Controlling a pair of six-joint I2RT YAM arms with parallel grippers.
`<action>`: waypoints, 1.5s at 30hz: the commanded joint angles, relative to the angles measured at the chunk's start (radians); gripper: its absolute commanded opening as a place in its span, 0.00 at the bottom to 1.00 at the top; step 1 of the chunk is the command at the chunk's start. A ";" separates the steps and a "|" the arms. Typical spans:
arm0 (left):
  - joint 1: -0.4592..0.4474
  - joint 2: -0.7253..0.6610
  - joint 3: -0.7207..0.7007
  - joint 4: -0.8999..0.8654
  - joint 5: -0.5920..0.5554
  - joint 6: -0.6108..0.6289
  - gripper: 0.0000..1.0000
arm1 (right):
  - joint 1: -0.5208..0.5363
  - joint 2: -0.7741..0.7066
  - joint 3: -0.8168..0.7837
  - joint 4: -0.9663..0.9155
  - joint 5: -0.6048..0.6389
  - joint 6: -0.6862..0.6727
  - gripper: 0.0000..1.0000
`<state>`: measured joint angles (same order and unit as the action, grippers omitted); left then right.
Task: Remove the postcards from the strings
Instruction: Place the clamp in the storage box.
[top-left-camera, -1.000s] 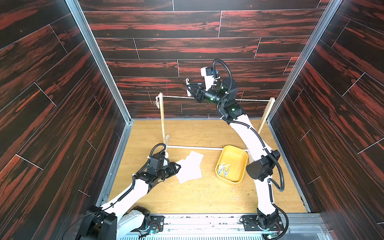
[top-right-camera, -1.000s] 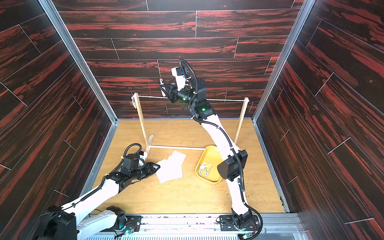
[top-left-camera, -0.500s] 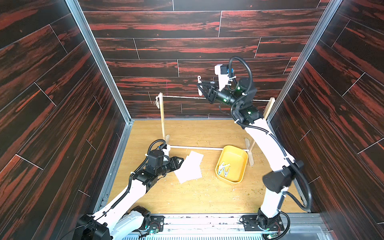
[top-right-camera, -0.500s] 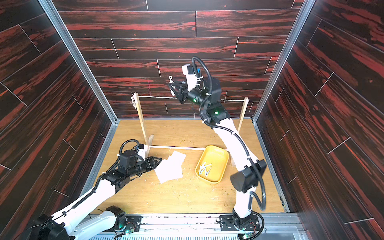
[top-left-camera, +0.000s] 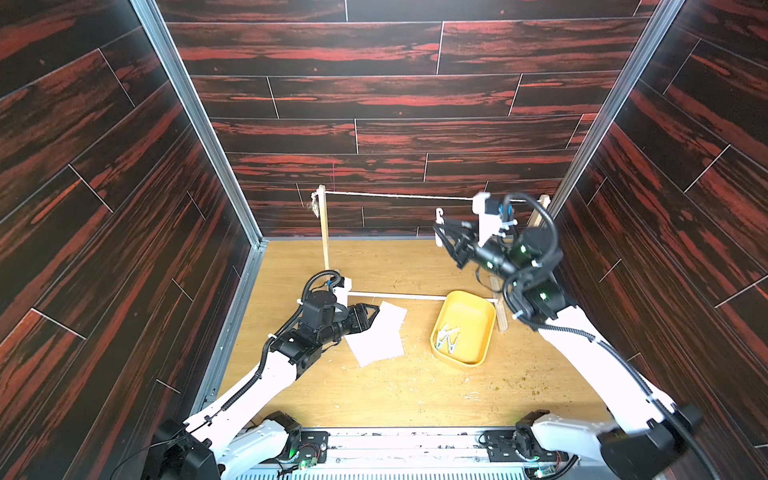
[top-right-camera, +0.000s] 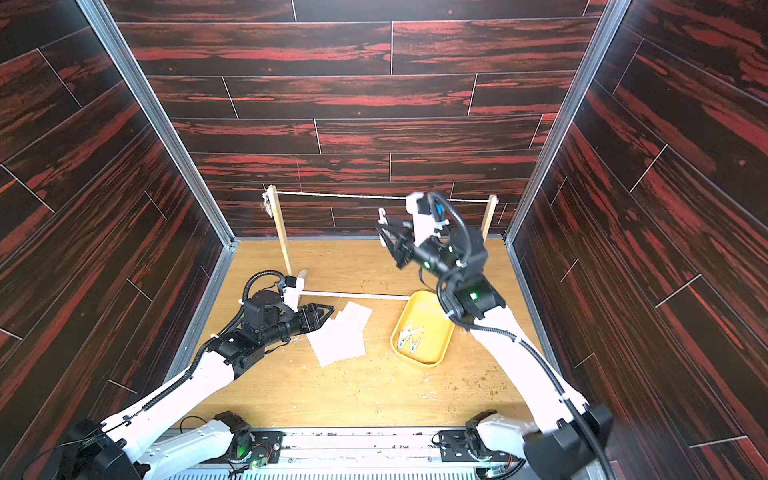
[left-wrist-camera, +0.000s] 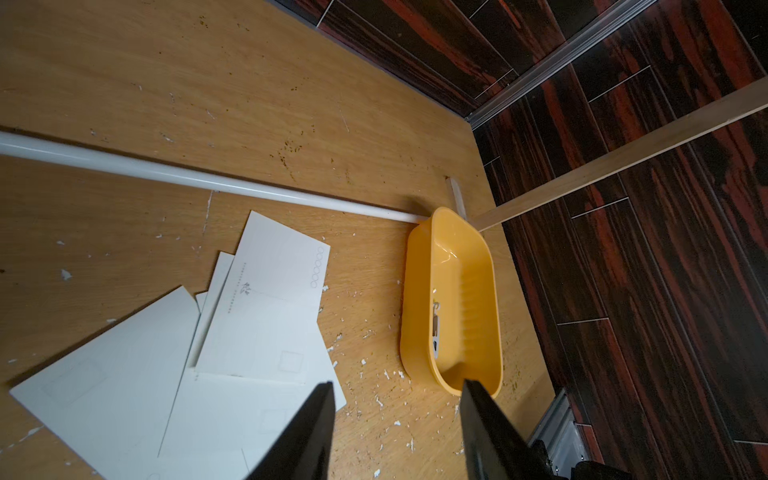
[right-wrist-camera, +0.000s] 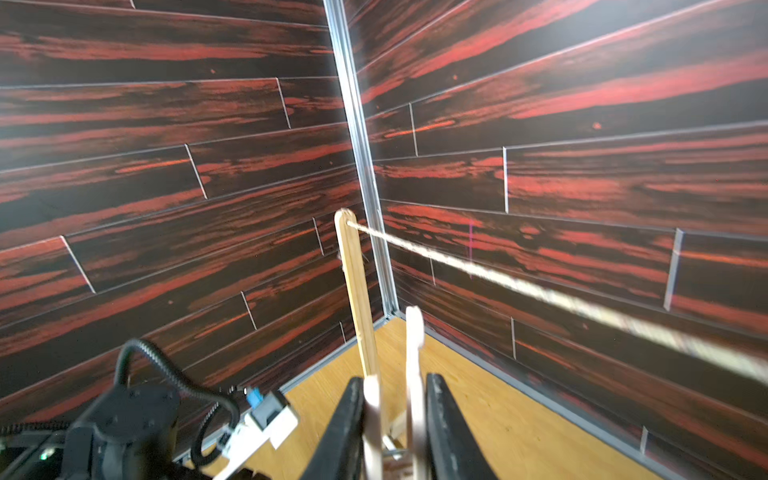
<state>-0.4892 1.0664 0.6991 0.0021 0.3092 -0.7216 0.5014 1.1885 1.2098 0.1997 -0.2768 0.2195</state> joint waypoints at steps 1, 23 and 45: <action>-0.013 0.019 0.036 0.049 -0.009 0.010 0.55 | -0.005 -0.120 -0.131 0.031 0.066 -0.004 0.26; -0.053 0.116 0.054 0.121 -0.051 0.040 0.60 | -0.007 -0.287 -0.898 0.123 0.281 0.212 0.32; -0.036 -0.053 0.123 -0.238 -0.585 0.261 1.00 | -0.053 -0.415 -0.593 -0.286 0.579 0.131 0.98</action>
<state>-0.5354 1.0733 0.7609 -0.1036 -0.0929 -0.5453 0.4664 0.8062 0.5751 0.0280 0.1932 0.3996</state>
